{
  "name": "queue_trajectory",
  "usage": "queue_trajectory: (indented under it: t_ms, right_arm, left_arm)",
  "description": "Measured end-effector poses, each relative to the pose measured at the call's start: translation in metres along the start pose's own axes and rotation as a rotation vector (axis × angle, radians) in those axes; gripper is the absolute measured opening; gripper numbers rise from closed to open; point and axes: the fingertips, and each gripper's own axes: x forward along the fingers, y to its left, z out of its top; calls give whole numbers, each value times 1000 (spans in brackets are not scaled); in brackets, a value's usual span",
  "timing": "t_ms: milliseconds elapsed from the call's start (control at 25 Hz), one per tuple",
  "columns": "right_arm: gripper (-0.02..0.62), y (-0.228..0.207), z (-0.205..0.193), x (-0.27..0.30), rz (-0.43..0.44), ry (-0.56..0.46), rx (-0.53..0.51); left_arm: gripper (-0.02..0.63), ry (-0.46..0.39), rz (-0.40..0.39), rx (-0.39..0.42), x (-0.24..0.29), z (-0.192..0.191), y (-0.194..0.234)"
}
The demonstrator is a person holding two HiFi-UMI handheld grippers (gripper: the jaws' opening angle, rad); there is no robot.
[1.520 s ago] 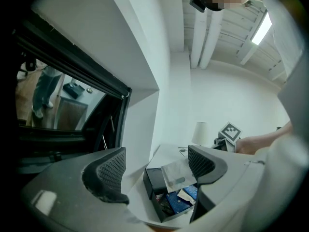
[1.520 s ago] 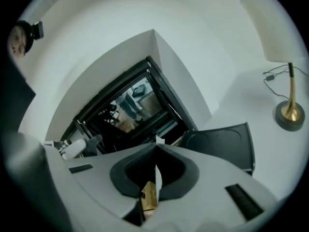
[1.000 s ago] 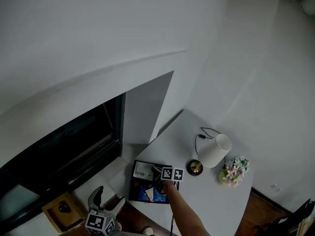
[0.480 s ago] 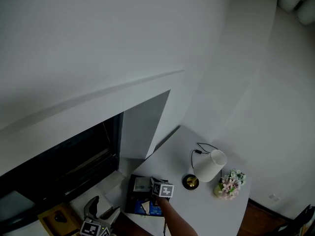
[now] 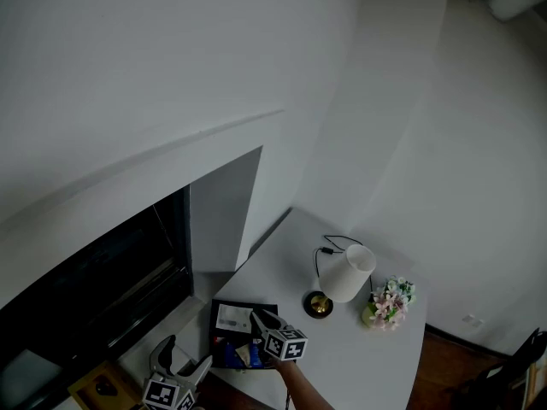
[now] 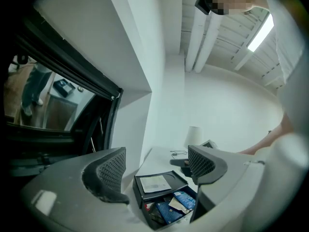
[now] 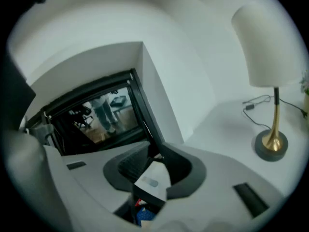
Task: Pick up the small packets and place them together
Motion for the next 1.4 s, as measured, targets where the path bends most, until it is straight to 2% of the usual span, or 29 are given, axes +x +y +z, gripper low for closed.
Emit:
queue_trajectory:
  t_ms: [40, 80, 160, 320, 440, 520, 680, 800, 960, 1040, 1160, 1280, 1400]
  right_arm:
    - [206, 10, 14, -13, 42, -62, -28]
    - [302, 20, 28, -27, 79, -115, -60]
    - [302, 33, 54, -62, 95, -213, -133]
    - [302, 47, 80, -127, -4, -344, -294]
    - [302, 52, 72, -148, -66, -333, -382]
    - [301, 50, 60, -152, -90, -289, -387]
    - [293, 52, 42, -151, -40, -241, -349]
    - [258, 48, 20, -140, -18, -116, -379]
    - [258, 28, -48, -114, -28, 228, -401]
    - [258, 22, -83, -100, -37, 364, -393]
    - [258, 12, -122, -73, -54, 450, -418]
    - [267, 4, -141, -52, -102, 509, -481]
    - [268, -4, -164, -40, -151, 624, -546]
  left_arm:
    - [391, 2, 0, 3, 1, 0, 0]
    - [391, 1, 1, 3, 2, 1, 0]
    - [391, -7, 1, 8, 4, 3, -1]
    - [402, -20, -3, 38, 4, 5, -3]
    - [414, -15, -13, 48, 8, 2, -5]
    - [414, -6, -23, 47, 11, 0, -8]
    - [411, 16, -43, 71, 15, -5, -15]
    - [411, -4, -38, 54, 15, -3, -15]
    - [411, -1, -20, 47, 14, -4, -13]
    - [411, 7, -13, 43, 11, -7, -11]
    - [411, 18, -4, 42, 7, -10, -9]
    - [411, 23, 5, 38, 6, -12, -7]
    - [411, 24, 13, 32, 2, -12, -4]
